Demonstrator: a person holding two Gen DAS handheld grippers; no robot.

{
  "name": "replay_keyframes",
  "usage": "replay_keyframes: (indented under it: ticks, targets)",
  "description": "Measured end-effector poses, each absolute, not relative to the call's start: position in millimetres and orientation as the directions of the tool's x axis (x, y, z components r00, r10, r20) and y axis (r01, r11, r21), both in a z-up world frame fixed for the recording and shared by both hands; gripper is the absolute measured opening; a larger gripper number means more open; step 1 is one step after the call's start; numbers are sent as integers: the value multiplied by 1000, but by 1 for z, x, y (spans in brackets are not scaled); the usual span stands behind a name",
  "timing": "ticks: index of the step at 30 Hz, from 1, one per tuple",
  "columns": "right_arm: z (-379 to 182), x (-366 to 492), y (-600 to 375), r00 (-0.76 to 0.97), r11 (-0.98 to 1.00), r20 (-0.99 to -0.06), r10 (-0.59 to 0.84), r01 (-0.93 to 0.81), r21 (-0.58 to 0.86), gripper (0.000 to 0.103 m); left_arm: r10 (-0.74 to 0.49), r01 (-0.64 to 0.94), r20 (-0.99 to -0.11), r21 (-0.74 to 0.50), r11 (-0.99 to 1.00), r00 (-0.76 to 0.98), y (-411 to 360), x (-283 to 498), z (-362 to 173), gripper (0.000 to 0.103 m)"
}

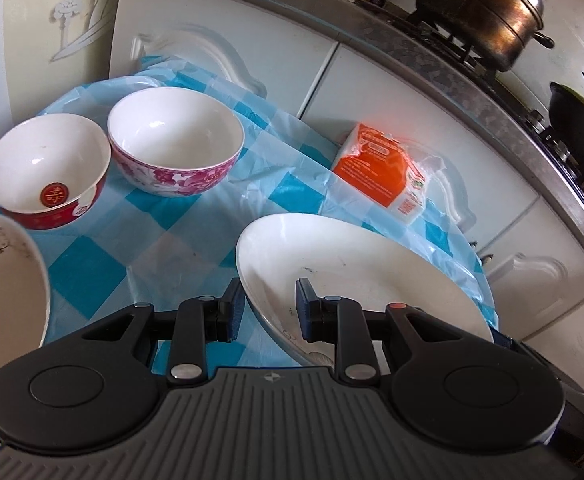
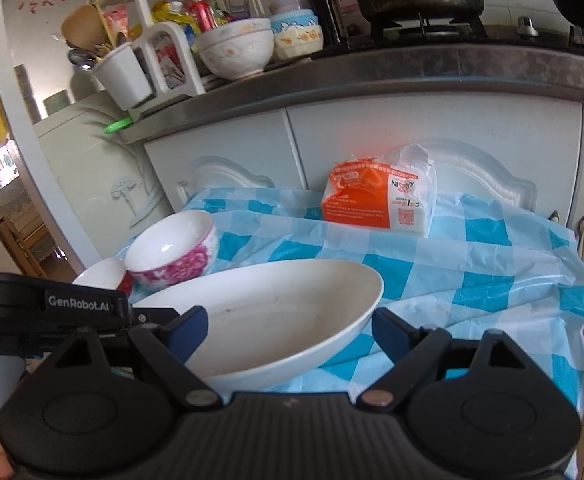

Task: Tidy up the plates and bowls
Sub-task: 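Carry the plain white plate with both grippers and lower it onto the flower plate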

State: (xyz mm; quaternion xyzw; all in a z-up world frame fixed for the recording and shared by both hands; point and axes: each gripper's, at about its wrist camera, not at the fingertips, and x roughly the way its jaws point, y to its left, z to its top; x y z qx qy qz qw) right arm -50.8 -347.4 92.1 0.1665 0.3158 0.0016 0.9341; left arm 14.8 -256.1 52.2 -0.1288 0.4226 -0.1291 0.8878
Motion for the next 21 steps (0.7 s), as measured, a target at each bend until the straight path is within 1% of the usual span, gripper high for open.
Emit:
replay_keyframes:
  ticks: [7,15,21]
  targets:
    - [110,-80,-346,813,944,-570,121,84,320,89,-351,155,-713,-327,932,607,-251,-14,66,27]
    - [121,-113,-340,802,944,-578,151,57,325,89,-360,197,-700,-306,932,617,-247,-41,82,27]
    - [123,-140,-330,780,946,-597,188,19,324,89,-355,224,-708,-275,935,610,-241,-63,87,27]
